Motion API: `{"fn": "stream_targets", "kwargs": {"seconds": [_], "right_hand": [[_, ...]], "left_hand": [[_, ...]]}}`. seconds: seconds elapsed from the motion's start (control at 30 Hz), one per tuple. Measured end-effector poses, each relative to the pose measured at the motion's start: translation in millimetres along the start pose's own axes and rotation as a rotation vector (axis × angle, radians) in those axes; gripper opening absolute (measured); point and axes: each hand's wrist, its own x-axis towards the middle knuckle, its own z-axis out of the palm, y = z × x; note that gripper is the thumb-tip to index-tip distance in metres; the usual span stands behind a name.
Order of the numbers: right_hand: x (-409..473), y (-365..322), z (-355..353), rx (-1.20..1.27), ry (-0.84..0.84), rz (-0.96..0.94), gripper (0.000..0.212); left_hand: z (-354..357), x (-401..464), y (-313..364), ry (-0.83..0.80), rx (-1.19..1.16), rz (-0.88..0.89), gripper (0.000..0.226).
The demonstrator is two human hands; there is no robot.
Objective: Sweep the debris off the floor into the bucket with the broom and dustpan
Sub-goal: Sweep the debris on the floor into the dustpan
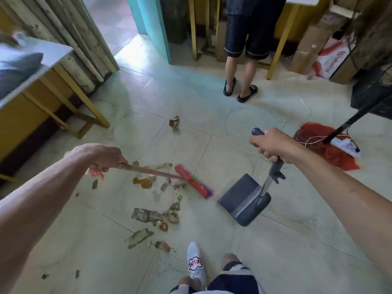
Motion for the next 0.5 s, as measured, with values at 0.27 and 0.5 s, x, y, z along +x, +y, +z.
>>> {"fn": "stream_targets", "kwargs": {"seconds": [0.27, 0.5], "right_hand": [[66.8, -86.2, 81.5, 0.108, 0.209, -0.03, 0.02], [160.9, -167.7, 129.5, 0.21, 0.268, -0.058, 0.027]], "left_hand": [[-0.5, 42.6, 45.6, 0.159, -0.205, -0.004, 0.027], [-59.7, 133.0, 83.4, 0.117, -0.8, -0.092, 0.027]]}}
